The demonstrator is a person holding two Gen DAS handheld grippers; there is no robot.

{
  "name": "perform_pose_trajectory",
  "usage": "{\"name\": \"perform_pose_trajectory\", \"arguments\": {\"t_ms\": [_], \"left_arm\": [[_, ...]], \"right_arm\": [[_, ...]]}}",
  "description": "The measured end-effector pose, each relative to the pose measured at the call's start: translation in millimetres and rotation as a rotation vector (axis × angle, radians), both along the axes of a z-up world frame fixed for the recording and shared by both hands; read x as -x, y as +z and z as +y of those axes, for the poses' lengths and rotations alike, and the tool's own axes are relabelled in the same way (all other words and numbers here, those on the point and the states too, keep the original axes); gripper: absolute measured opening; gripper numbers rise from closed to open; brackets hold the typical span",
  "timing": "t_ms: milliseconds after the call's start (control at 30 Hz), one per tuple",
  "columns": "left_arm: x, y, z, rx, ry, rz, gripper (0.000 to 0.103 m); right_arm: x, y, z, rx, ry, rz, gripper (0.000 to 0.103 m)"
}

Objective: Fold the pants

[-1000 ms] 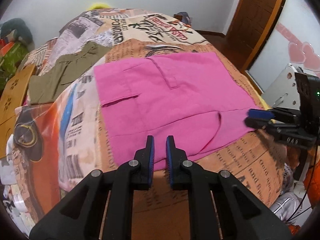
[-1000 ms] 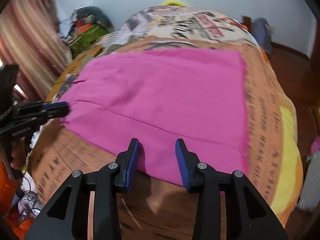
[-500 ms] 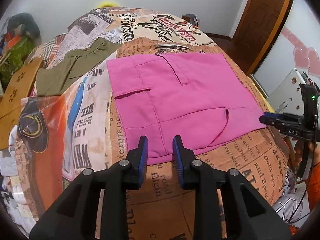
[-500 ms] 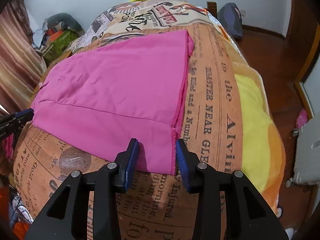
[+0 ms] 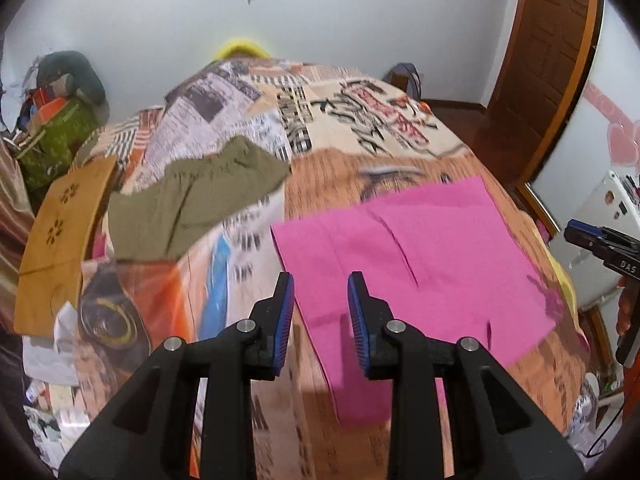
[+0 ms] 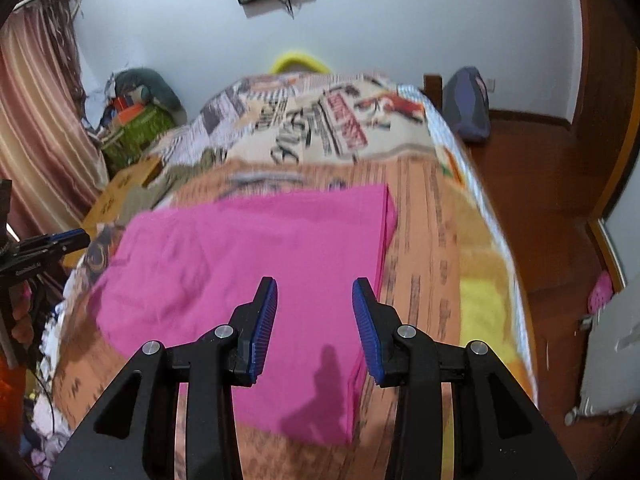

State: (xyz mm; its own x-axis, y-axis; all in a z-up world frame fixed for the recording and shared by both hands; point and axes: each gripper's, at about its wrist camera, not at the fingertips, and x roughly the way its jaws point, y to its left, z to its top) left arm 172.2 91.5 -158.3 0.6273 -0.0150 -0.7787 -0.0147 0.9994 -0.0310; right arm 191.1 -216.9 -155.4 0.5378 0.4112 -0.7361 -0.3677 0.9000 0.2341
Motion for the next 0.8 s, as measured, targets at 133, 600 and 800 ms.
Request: {"name": "perform_pose_trajectory", "arguments": {"t_ms": [133, 600, 800], "left_arm": [[-28.6, 0.0, 4.6, -0.005, 0.009, -0.006, 0.03], [-110.1, -60.5, 25.1, 0.021, 0.034, 0.13, 0.037], [-107.3, -84.1, 20.6, 0.064, 0.003, 0.155, 0.042]], "right_arm": [[-21.7, 5.2, 2.5, -0.009, -0.013, -0.028, 0.036], [-95.4, -39.2, 21.1, 0.043, -0.012, 0.023, 0.04], [-124.4, -69.4, 24.3, 0.099, 0.0, 0.063, 0.042]]}}
